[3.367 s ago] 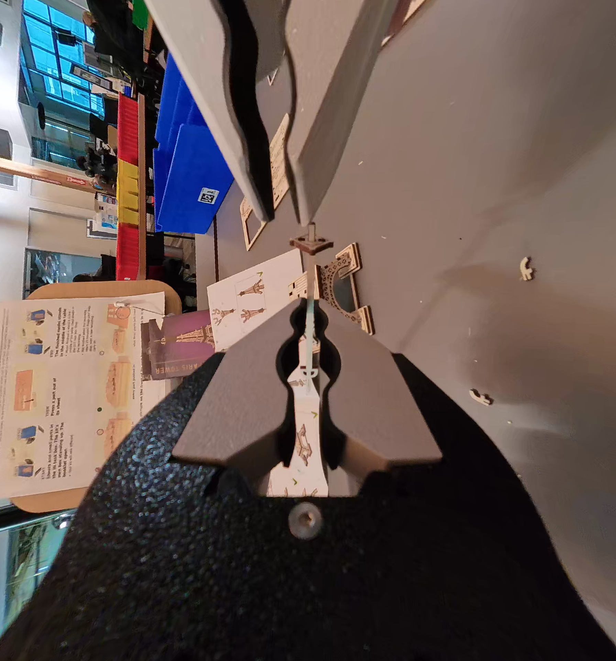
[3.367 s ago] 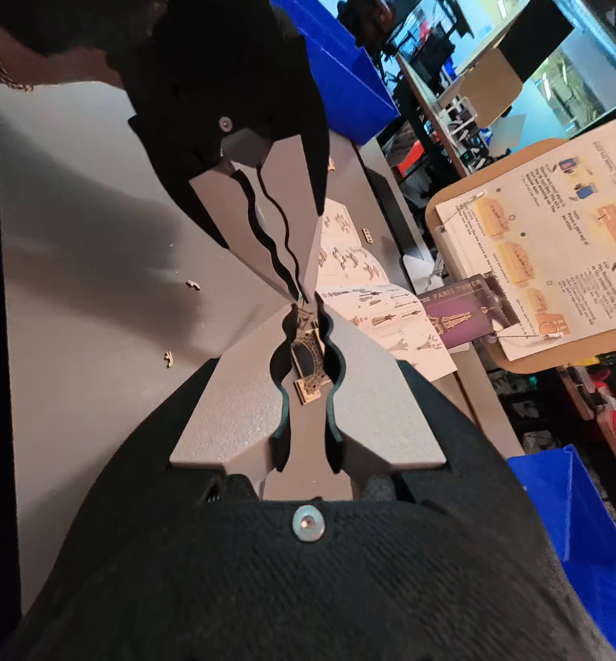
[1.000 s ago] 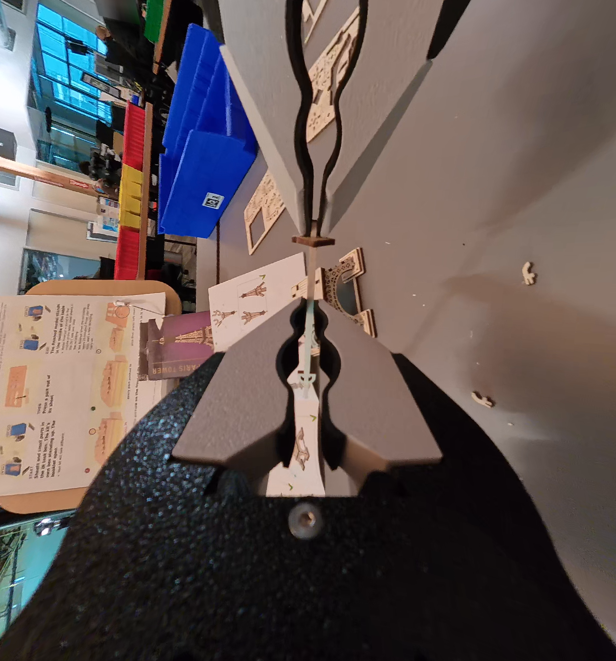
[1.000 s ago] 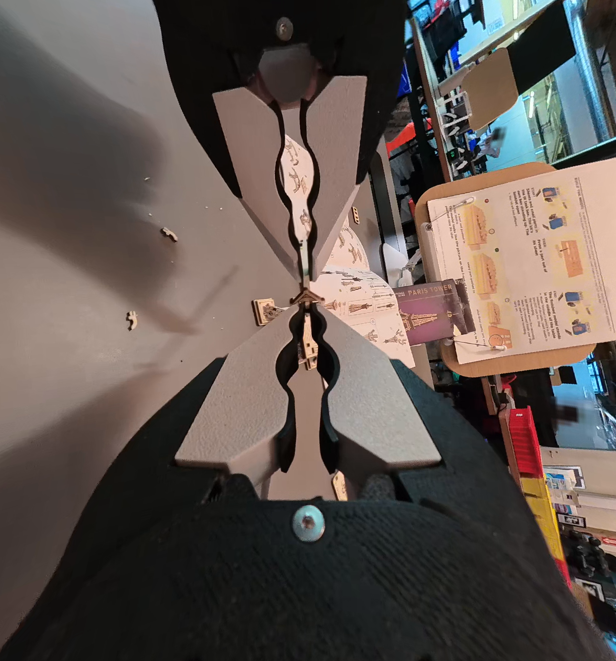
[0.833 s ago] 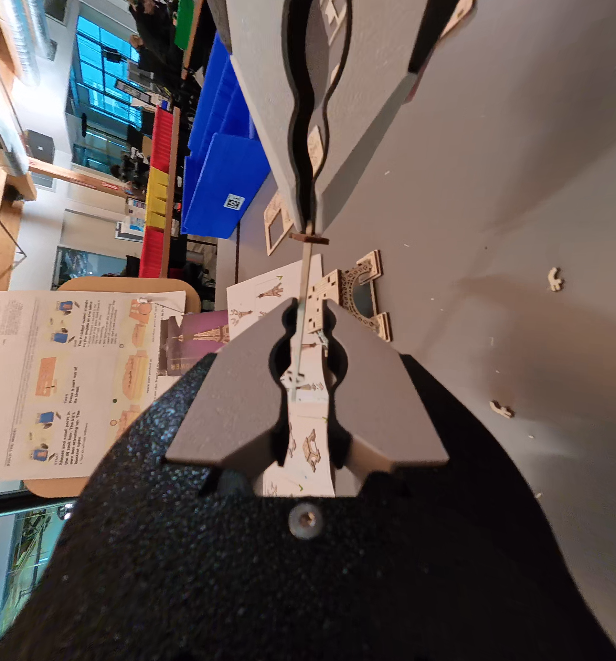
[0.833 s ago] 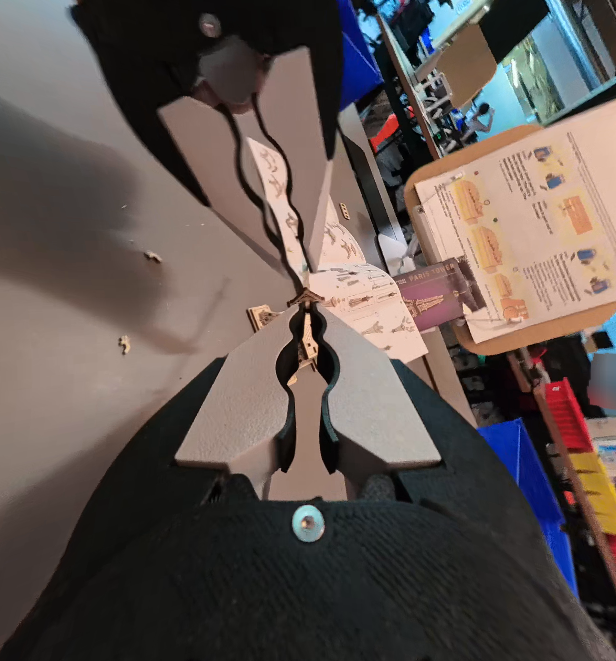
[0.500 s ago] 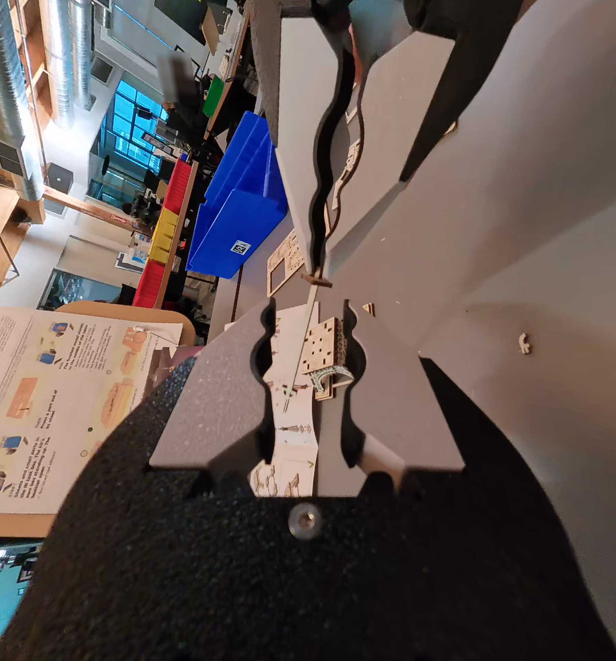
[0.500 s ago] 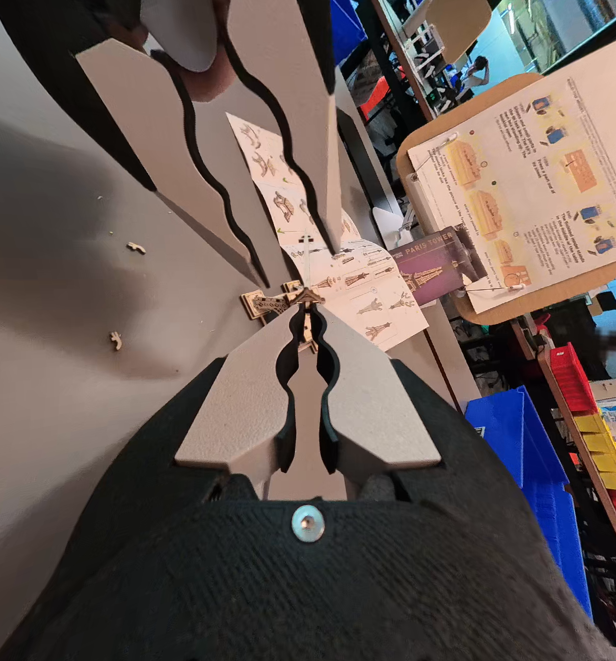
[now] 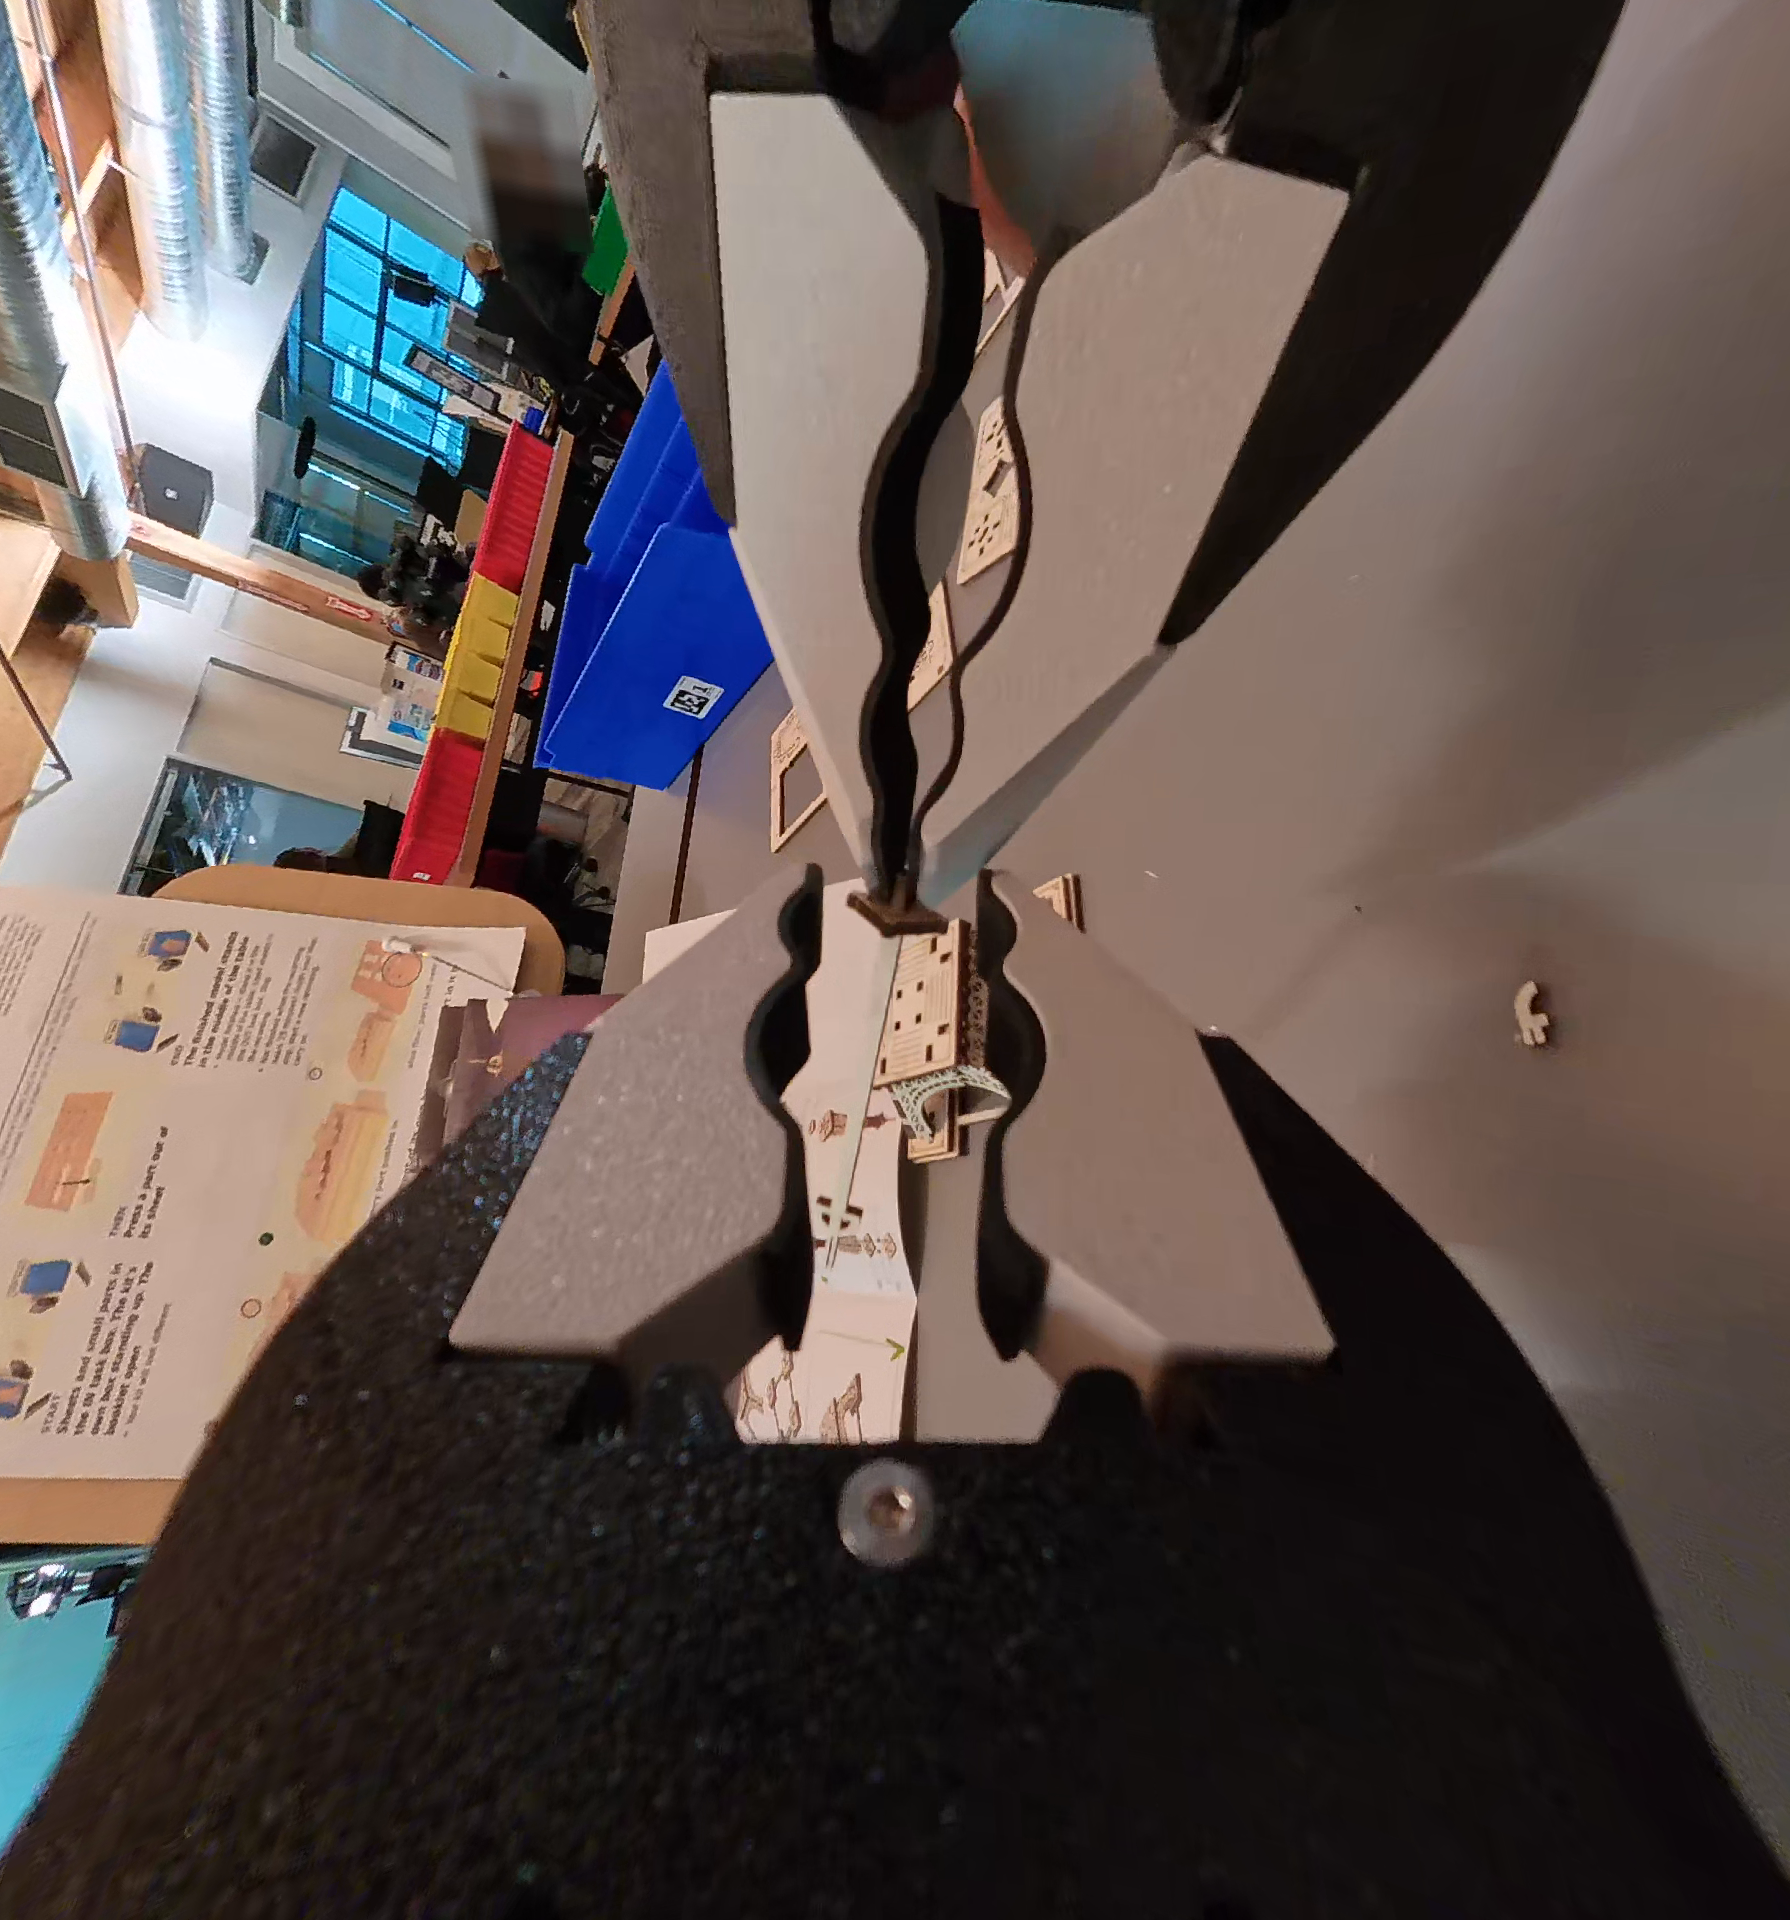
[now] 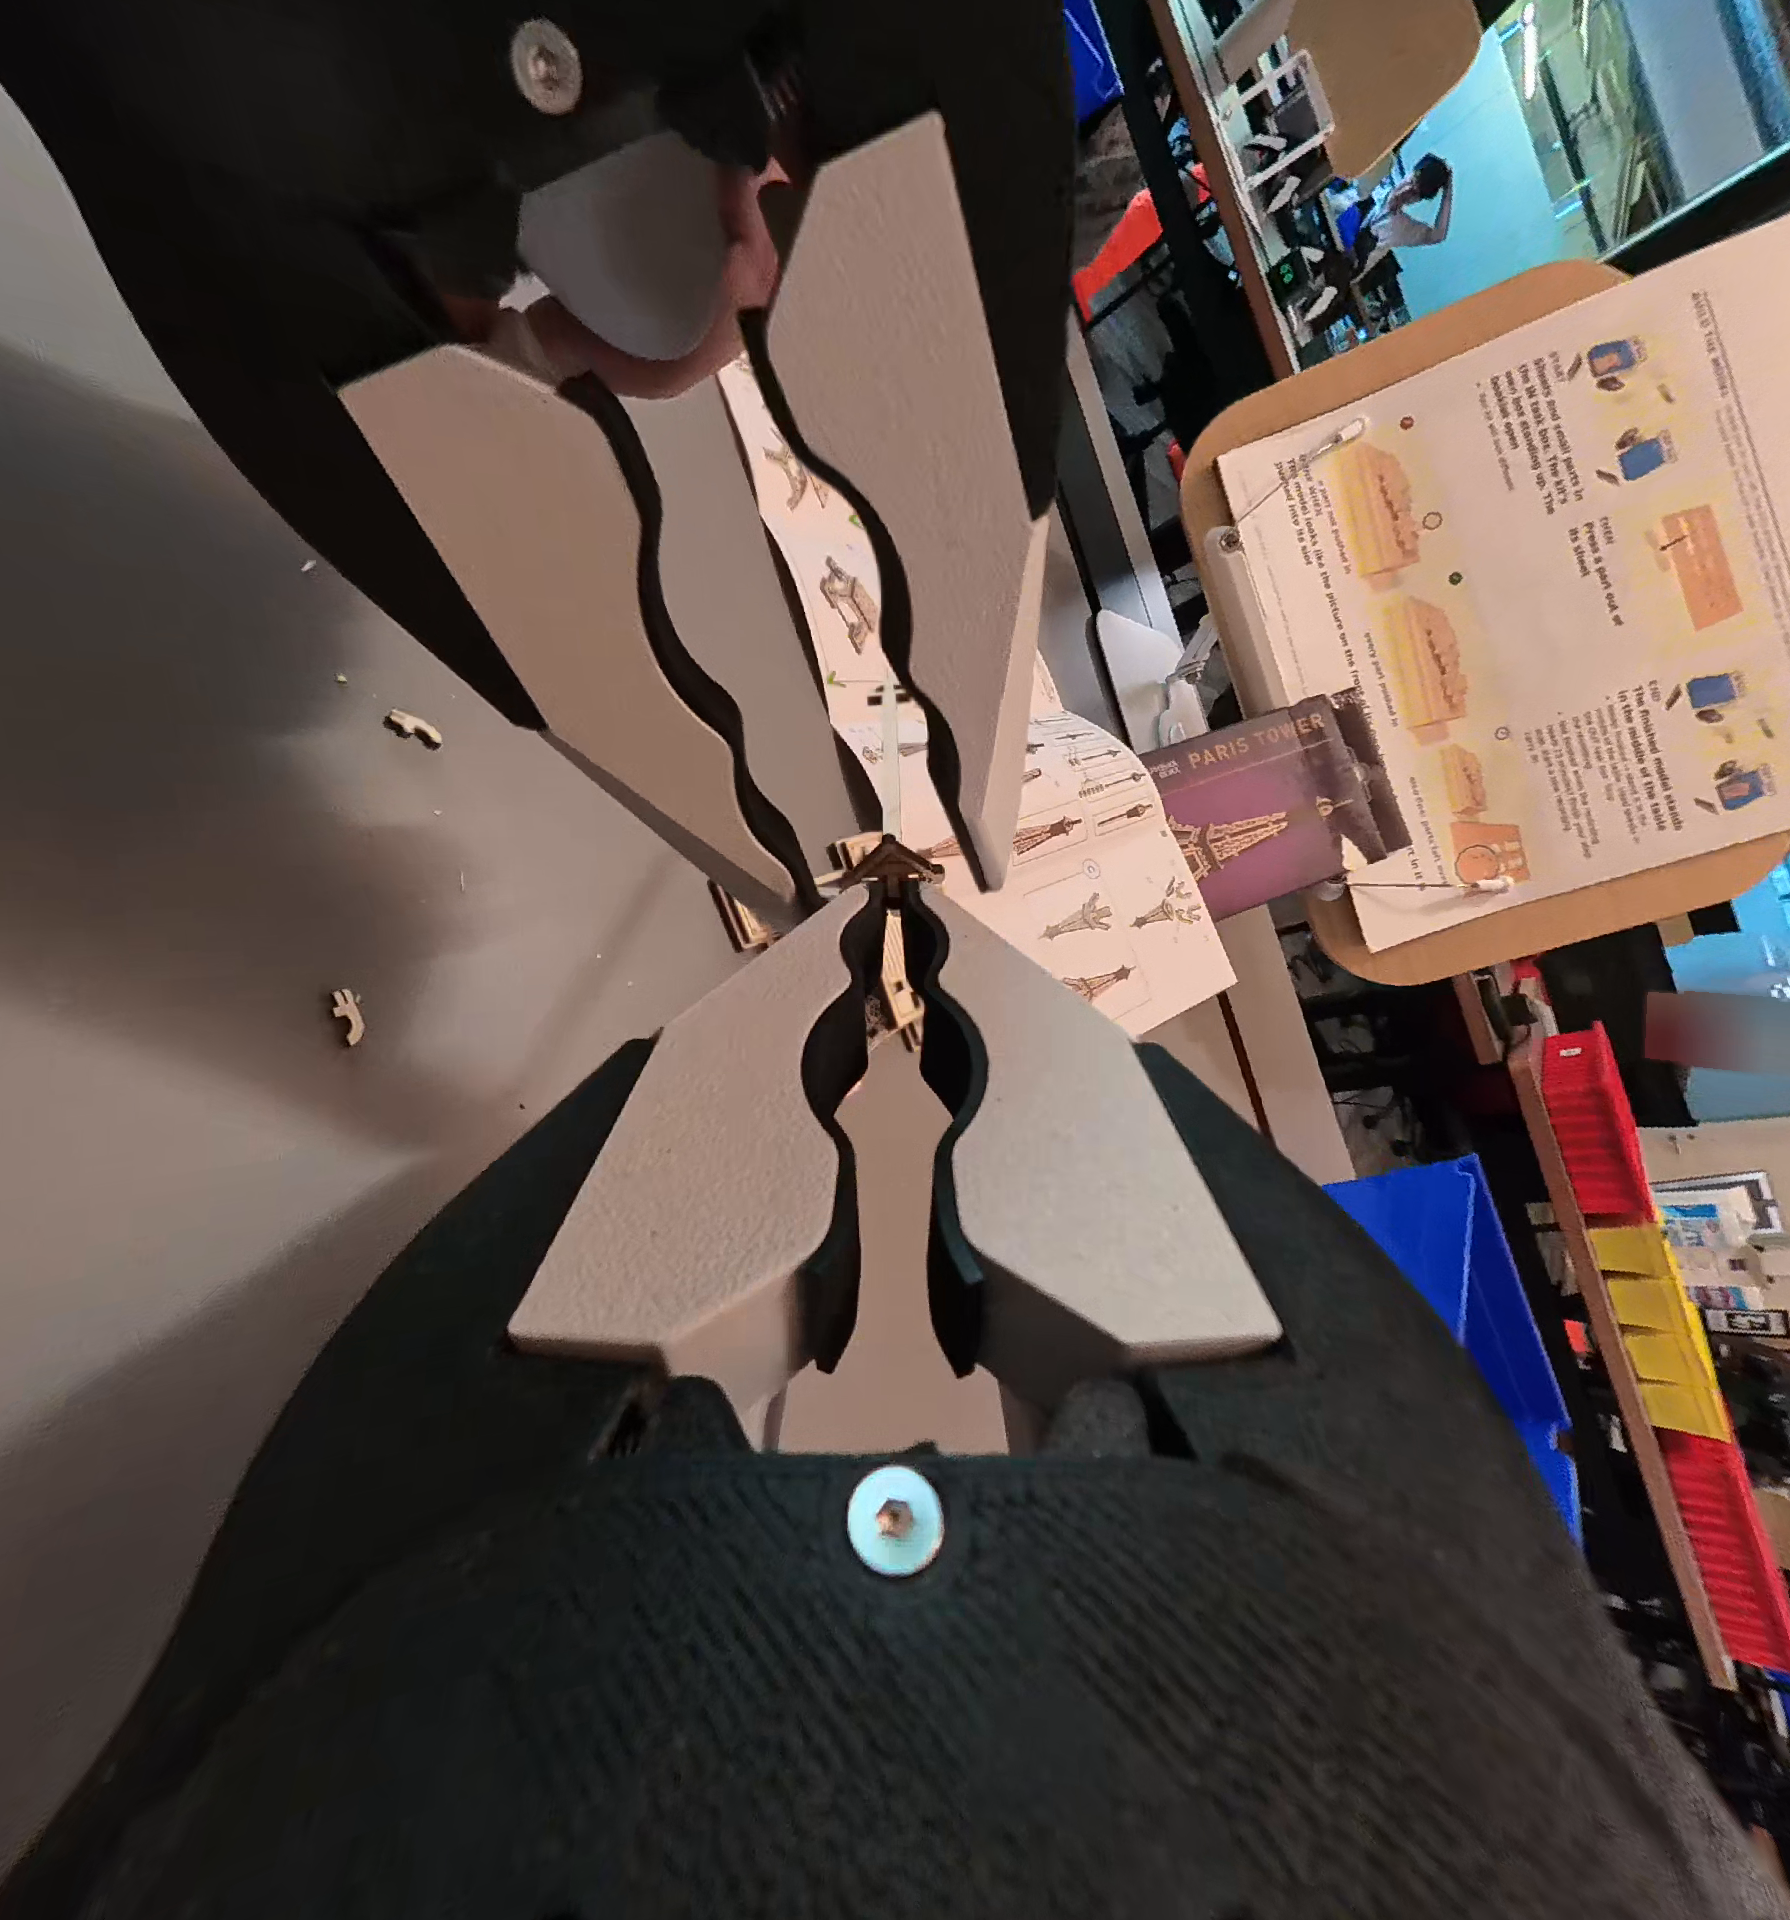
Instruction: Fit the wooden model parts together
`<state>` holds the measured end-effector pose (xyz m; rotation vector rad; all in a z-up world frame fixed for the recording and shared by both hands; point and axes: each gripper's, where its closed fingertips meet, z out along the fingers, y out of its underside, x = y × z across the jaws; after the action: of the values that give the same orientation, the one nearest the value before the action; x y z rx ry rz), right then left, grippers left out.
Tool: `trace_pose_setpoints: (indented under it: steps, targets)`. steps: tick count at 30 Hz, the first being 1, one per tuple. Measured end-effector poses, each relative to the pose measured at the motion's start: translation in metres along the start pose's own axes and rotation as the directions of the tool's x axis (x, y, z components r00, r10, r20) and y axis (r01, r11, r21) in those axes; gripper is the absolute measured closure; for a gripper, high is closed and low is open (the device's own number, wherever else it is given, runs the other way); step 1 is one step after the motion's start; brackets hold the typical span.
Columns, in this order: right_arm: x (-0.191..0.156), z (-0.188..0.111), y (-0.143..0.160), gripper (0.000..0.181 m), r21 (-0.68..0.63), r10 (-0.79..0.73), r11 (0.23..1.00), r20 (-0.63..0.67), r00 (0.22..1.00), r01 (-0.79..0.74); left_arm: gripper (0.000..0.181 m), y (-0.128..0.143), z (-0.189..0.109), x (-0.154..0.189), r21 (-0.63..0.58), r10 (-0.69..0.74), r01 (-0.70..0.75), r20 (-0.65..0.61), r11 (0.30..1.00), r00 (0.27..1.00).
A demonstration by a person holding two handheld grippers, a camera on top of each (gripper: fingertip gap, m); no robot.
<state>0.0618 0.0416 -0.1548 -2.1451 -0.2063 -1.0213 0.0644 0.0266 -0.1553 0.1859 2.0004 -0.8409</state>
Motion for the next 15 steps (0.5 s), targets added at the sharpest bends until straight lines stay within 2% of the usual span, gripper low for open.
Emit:
trace_pose_setpoints:
  steps: [6, 15]
  targets:
    - [0.001, -0.001, -0.002, 0.181, -0.025, -0.059, 0.998, -0.024, 0.998, 0.059, 0.156, 0.001, 0.001, 0.001, -0.012, -0.016, 0.016, 0.001, 1.0, 1.0]
    - [-0.005, -0.003, -0.011, 0.181, -0.004, -0.056, 0.998, 0.005, 0.998, 0.056, 0.152, 0.004, 0.008, 0.005, -0.049, -0.048, 0.048, -0.005, 0.998, 0.999]
